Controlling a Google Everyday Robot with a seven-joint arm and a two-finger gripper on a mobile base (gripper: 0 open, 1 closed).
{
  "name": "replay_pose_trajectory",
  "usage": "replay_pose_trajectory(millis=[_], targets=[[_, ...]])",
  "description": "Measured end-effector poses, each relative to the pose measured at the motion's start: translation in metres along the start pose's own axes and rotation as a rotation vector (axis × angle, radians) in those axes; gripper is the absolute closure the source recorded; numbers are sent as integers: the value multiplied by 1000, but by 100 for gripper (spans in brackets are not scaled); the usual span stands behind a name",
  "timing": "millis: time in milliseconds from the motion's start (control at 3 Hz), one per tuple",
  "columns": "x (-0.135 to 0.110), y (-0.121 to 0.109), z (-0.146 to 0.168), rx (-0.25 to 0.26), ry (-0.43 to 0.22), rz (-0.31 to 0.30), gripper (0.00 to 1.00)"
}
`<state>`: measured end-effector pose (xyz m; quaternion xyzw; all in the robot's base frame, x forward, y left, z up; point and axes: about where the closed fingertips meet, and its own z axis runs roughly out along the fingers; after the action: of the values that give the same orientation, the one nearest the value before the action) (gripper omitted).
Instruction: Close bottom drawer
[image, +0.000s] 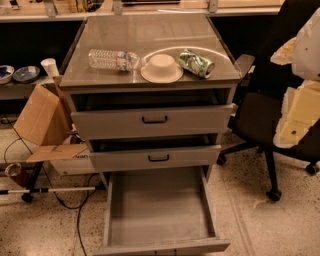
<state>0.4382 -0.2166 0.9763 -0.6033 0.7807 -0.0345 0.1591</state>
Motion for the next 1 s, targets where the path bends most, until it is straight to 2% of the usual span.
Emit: replay_pose_trajectory(millis=[333, 667, 1000], targets=[[0, 1, 3, 0, -5, -7, 0], [10, 18, 30, -25, -21, -38, 0], [14, 52, 70, -45, -81, -57, 0]])
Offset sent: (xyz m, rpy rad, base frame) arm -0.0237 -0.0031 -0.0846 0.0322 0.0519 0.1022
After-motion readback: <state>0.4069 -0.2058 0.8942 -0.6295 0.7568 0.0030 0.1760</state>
